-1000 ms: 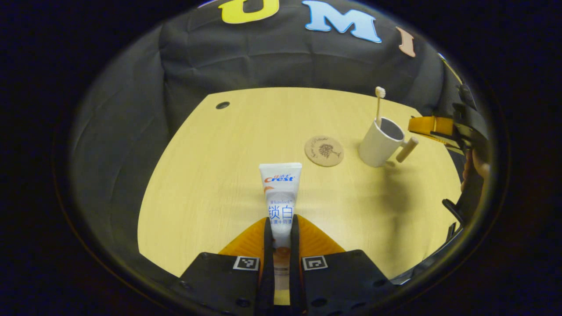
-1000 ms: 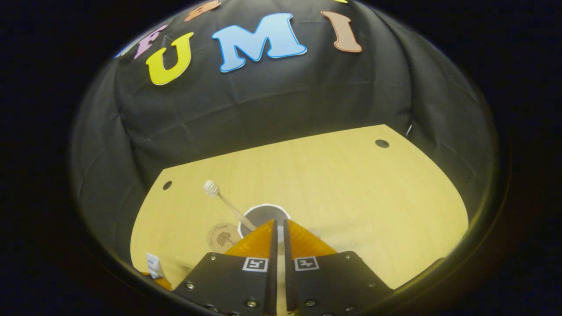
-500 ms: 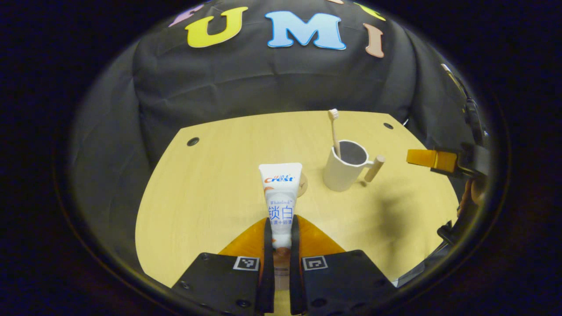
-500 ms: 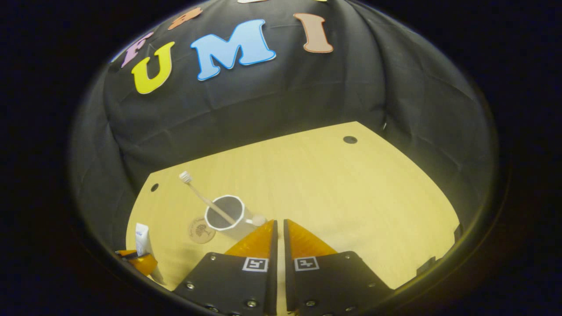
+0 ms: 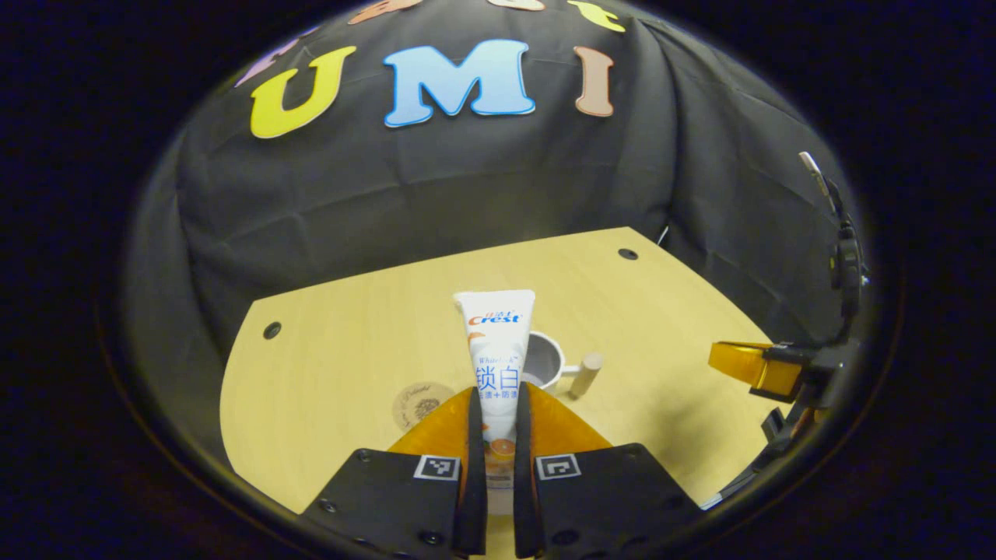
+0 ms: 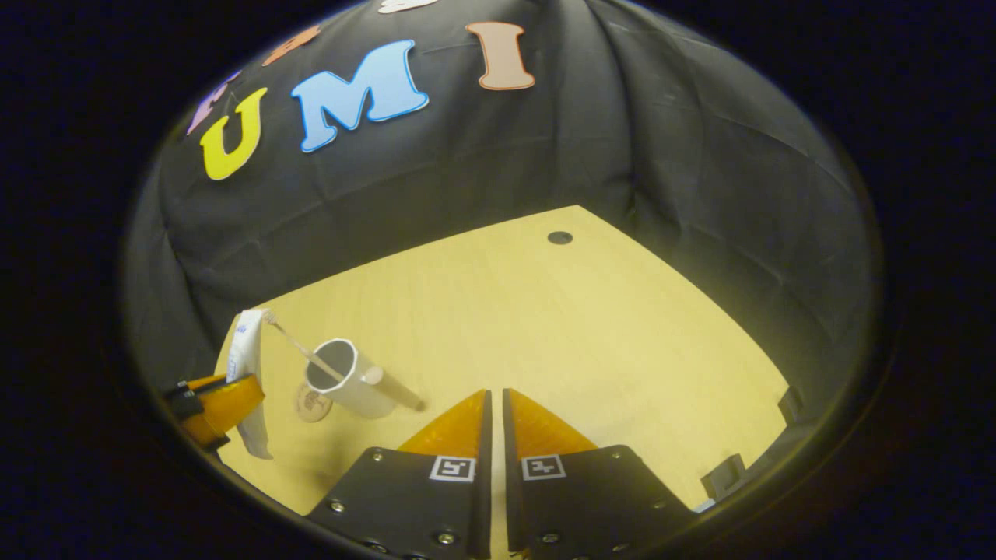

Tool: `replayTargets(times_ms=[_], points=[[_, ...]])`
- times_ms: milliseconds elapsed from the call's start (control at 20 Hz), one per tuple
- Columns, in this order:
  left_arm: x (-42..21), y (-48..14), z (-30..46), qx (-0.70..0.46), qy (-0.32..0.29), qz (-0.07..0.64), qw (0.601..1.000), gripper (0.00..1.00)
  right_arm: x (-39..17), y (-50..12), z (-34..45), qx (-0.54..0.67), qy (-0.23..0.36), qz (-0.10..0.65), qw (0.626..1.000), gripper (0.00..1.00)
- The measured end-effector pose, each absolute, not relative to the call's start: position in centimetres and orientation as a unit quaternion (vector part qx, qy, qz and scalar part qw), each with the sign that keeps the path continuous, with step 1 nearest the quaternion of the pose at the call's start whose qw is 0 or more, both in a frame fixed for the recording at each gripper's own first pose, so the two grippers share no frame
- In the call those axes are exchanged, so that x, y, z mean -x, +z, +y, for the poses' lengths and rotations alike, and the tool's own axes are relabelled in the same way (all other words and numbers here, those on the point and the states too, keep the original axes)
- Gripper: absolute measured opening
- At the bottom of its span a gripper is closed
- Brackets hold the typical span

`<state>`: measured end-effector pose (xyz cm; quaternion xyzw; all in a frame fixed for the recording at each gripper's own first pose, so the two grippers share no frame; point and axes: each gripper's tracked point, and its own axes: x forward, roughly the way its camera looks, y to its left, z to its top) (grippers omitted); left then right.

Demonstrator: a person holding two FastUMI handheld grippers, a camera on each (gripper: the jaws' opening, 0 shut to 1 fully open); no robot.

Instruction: Put the toothbrush and toothpaste on the desktop into the cup, then pick up the cup and place it on the coaster on the desktop.

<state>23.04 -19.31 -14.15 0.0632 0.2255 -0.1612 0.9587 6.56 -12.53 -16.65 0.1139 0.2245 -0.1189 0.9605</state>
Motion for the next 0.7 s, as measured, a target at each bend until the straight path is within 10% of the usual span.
replayTargets(times_ms=[700], points=[[-31.9,-9.7,-26.6,-0.122,-0.209,0.108,0.964,0.21,-6.6,-17.4,-16.5,-0.116,-0.139,0.257,0.949,0.07]])
